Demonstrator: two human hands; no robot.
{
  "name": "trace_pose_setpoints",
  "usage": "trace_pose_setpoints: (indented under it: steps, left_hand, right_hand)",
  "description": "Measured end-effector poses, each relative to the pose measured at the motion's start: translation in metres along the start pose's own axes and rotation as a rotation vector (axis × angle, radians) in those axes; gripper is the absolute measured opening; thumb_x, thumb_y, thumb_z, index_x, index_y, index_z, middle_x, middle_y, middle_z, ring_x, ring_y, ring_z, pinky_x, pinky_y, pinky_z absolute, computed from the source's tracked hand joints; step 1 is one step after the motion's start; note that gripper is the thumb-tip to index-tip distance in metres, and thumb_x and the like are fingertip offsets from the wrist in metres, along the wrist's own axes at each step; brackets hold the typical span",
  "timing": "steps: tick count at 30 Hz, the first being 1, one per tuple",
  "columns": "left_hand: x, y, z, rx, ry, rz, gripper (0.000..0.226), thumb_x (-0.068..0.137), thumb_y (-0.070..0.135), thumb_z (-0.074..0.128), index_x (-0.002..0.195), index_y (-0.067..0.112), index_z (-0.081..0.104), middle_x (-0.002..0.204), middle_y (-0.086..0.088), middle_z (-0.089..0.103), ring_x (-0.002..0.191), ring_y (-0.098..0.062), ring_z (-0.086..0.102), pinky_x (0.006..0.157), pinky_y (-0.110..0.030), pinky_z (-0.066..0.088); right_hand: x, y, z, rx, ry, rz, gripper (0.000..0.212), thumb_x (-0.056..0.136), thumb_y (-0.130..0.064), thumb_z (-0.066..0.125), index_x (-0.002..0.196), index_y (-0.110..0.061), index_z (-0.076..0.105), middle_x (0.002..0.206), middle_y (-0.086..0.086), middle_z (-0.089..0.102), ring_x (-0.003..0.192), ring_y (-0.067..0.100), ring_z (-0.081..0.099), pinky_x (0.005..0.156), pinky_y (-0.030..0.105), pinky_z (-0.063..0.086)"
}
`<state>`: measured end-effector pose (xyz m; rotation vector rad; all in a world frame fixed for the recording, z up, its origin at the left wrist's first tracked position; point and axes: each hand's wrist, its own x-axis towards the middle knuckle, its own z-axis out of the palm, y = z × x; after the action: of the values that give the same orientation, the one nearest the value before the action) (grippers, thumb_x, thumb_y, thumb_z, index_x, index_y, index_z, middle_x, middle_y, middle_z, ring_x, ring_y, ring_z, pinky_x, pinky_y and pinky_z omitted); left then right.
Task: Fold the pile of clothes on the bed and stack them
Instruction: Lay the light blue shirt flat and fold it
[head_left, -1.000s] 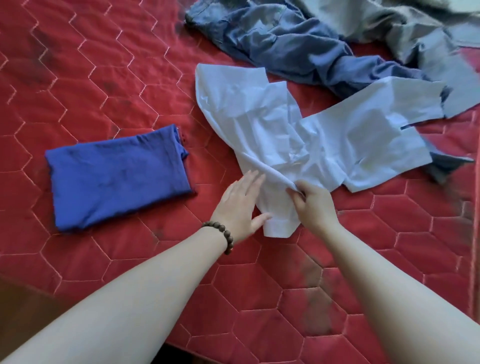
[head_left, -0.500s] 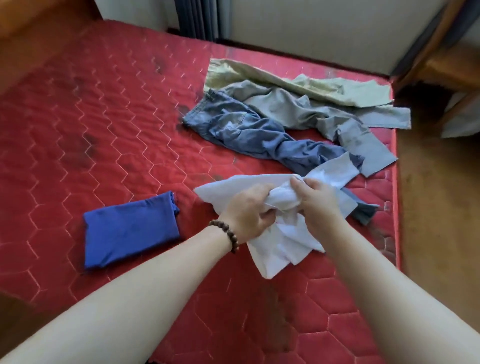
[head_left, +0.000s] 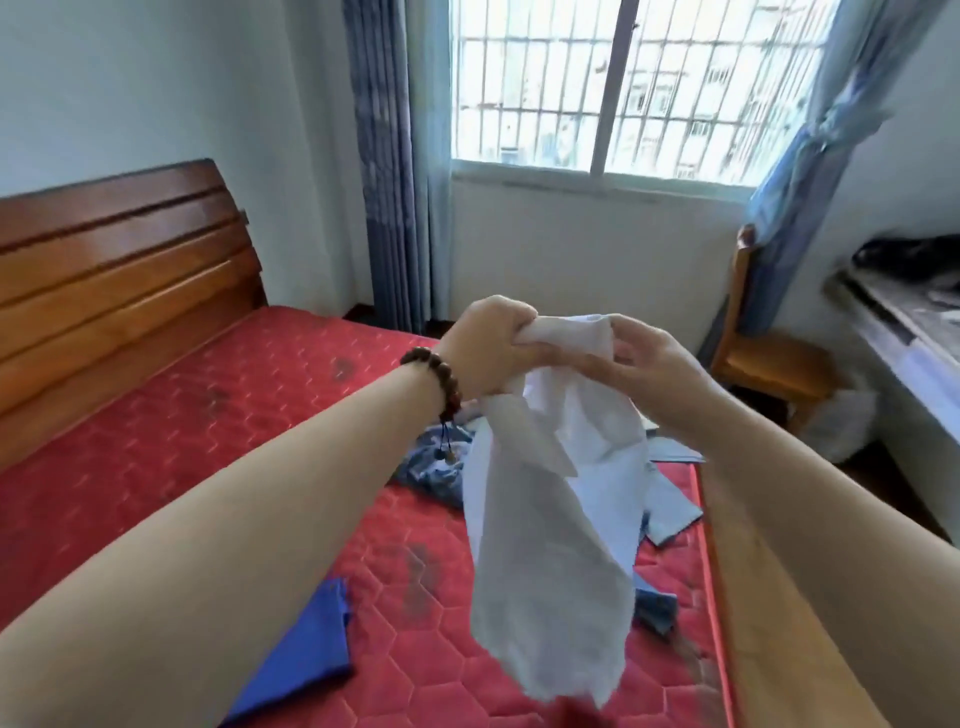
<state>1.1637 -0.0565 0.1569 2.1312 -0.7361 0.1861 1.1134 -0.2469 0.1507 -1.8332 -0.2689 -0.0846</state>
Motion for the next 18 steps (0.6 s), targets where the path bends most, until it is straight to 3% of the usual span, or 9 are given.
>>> trace_pose_setpoints:
  steps: [2,4,7,14,16,18]
  left_hand:
    - [0.013,0.025,-0.024,0.039,-0.029,0.034,0.046,0.078,0.031,0.079,0.056,0.01,0.044,0.049,0.008,0.031,0.039,-0.006,0.03,0.04,-0.015,0.029]
    - [0.023,0.045,-0.046,0.066,-0.025,0.069,0.05,0.076,0.033,0.081,0.054,0.012,0.041,0.05,0.007,0.03,0.041,-0.007,0.027,0.04,-0.017,0.029]
    - [0.033,0.069,-0.078,0.121,-0.032,0.135,0.056,0.073,0.035,0.083,0.053,0.016,0.034,0.055,0.003,0.031,0.042,-0.006,0.027,0.036,-0.017,0.03]
    - [0.045,0.073,-0.137,0.145,-0.144,0.106,0.041,0.089,0.032,0.068,0.058,0.011,0.051,0.049,0.007,0.048,0.041,-0.004,0.044,0.045,-0.016,0.038]
    - [0.045,0.072,-0.144,0.147,-0.137,0.097,0.041,0.092,0.031,0.064,0.056,0.014,0.055,0.047,0.011,0.047,0.04,-0.002,0.041,0.046,-0.012,0.035]
    - [0.047,0.073,-0.146,0.123,-0.113,0.098,0.041,0.095,0.029,0.06,0.057,0.014,0.054,0.05,0.006,0.045,0.04,-0.003,0.038,0.046,-0.013,0.033]
  right_hand:
    - [0.011,-0.029,-0.006,-0.149,0.137,-0.058,0.036,0.075,-0.031,0.079,0.101,-0.007,0.068,0.107,0.018,0.065,0.086,0.019,0.062,0.082,0.035,0.051]
    - [0.018,-0.054,-0.012,-0.202,0.169,-0.105,0.025,0.083,-0.021,0.074,0.095,-0.001,0.066,0.097,0.022,0.062,0.078,0.025,0.057,0.076,0.036,0.05]
    - [0.024,-0.086,-0.015,-0.232,0.189,-0.152,0.025,0.09,-0.02,0.066,0.087,0.004,0.06,0.076,0.022,0.056,0.066,0.02,0.049,0.062,0.031,0.042]
    - [0.04,-0.138,-0.021,-0.277,0.31,-0.214,0.016,0.095,-0.024,0.058,0.085,-0.012,0.06,0.081,0.013,0.063,0.069,0.018,0.054,0.061,0.026,0.044]
    - [0.043,-0.147,-0.022,-0.35,0.303,-0.199,0.009,0.096,-0.027,0.058,0.099,-0.021,0.064,0.091,0.007,0.066,0.076,0.018,0.06,0.064,0.023,0.048]
    - [0.043,-0.156,-0.022,-0.457,0.224,-0.168,0.018,0.095,-0.031,0.059,0.111,-0.025,0.064,0.097,0.008,0.069,0.082,0.019,0.063,0.069,0.025,0.051]
